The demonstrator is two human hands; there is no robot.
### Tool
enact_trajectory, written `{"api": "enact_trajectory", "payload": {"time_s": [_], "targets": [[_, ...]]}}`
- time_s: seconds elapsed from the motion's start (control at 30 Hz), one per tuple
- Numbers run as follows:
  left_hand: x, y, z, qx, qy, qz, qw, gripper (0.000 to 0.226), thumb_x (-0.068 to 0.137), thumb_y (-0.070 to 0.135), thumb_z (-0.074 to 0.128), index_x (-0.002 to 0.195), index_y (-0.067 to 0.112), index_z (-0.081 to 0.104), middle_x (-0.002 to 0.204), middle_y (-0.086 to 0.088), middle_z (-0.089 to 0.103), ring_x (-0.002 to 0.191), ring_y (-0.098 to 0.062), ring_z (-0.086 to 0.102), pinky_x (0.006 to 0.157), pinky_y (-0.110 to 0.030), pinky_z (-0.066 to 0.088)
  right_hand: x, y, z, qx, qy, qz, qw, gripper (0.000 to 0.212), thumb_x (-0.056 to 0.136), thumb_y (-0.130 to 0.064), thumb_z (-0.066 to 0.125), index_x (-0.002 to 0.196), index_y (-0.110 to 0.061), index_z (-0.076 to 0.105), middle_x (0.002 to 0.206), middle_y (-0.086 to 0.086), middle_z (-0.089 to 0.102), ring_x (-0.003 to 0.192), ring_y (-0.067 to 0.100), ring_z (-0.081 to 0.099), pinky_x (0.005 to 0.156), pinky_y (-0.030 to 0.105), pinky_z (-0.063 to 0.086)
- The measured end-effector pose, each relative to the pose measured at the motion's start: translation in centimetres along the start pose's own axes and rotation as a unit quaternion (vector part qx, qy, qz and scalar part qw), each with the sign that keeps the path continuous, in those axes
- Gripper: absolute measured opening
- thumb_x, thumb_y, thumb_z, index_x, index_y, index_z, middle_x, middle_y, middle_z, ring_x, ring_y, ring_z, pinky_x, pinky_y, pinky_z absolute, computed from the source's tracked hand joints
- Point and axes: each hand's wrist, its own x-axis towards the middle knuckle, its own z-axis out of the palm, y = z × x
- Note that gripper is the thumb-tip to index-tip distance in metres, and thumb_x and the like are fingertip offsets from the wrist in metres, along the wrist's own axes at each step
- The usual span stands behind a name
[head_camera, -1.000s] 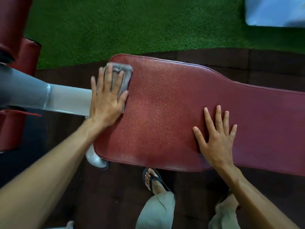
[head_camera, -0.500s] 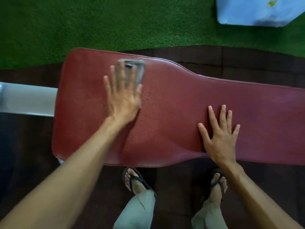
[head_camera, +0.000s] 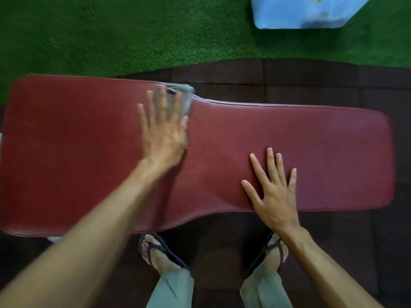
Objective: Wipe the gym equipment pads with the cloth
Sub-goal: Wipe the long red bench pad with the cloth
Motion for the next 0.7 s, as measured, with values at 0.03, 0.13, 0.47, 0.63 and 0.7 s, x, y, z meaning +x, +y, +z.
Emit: {"api": "enact_trajectory", "payload": {"time_s": [0.03, 0.13, 0.47, 0.63, 0.7], "targets": [[-0.7, -1.4, 0.0, 0.008, 0.004, -0.023, 1.000, 0.063, 0.104, 0.044, 0.017, 0.161, 0.019, 0.006, 0.168, -0.018, 0.002, 0.154, -0.042, 0.002, 0.122, -0.058, 0.001, 0.1, 0.4, 0.0, 0.000, 0.001, -0.009, 1.000, 0.067, 0.097, -0.064, 0.028, 0.156, -0.043, 0.003, 0.167, -0.005, -0.014, 0.153, 0.017, -0.017, 0.122, 0.057, -0.006], [-7.2, -1.3, -0.2, -0.006, 0.006, -0.068, 0.998, 0.063, 0.106, 0.045, 0.016, 0.161, 0.016, 0.006, 0.166, -0.023, 0.001, 0.154, -0.044, 0.000, 0.124, -0.059, 0.004, 0.5, 1.9, -0.3, 0.016, 0.020, -0.001, 1.000, 0.068, 0.098, -0.062, 0.031, 0.157, -0.041, 0.006, 0.167, -0.004, -0.014, 0.153, 0.018, -0.017, 0.121, 0.057, -0.008], [-2.3, 15.5, 2.6, -0.053, -0.005, 0.067, 0.996, 0.060, 0.105, 0.042, 0.029, 0.160, 0.020, 0.018, 0.167, -0.016, 0.013, 0.154, -0.039, 0.010, 0.123, -0.055, 0.005, 0.6, 11.9, -3.5, 0.028, 0.024, 0.121, 0.992, 0.070, 0.094, -0.069, 0.027, 0.156, -0.046, 0.003, 0.167, -0.002, -0.015, 0.153, 0.022, -0.016, 0.120, 0.065, -0.001], [-4.4, 10.9, 1.5, -0.022, -0.014, -0.041, 0.999, 0.065, 0.105, 0.048, 0.017, 0.161, 0.019, 0.002, 0.167, -0.020, -0.004, 0.155, -0.040, -0.004, 0.124, -0.057, 0.000, 0.3, 14.7, -3.9, 0.044, 0.022, 0.123, 0.991, 0.071, 0.093, -0.068, 0.027, 0.155, -0.047, -0.001, 0.166, -0.003, -0.017, 0.153, 0.020, -0.017, 0.120, 0.063, -0.004], [-10.6, 13.4, 1.8, -0.026, -0.029, -0.054, 0.998, 0.067, 0.105, 0.049, 0.020, 0.161, 0.016, 0.002, 0.167, -0.021, -0.006, 0.154, -0.040, -0.006, 0.125, -0.058, 0.003, 0.2, 14.9, -3.6, 0.049, 0.028, 0.121, 0.991, 0.071, 0.094, -0.067, 0.027, 0.155, -0.045, -0.001, 0.167, -0.002, -0.016, 0.153, 0.021, -0.017, 0.120, 0.064, -0.003]]}}
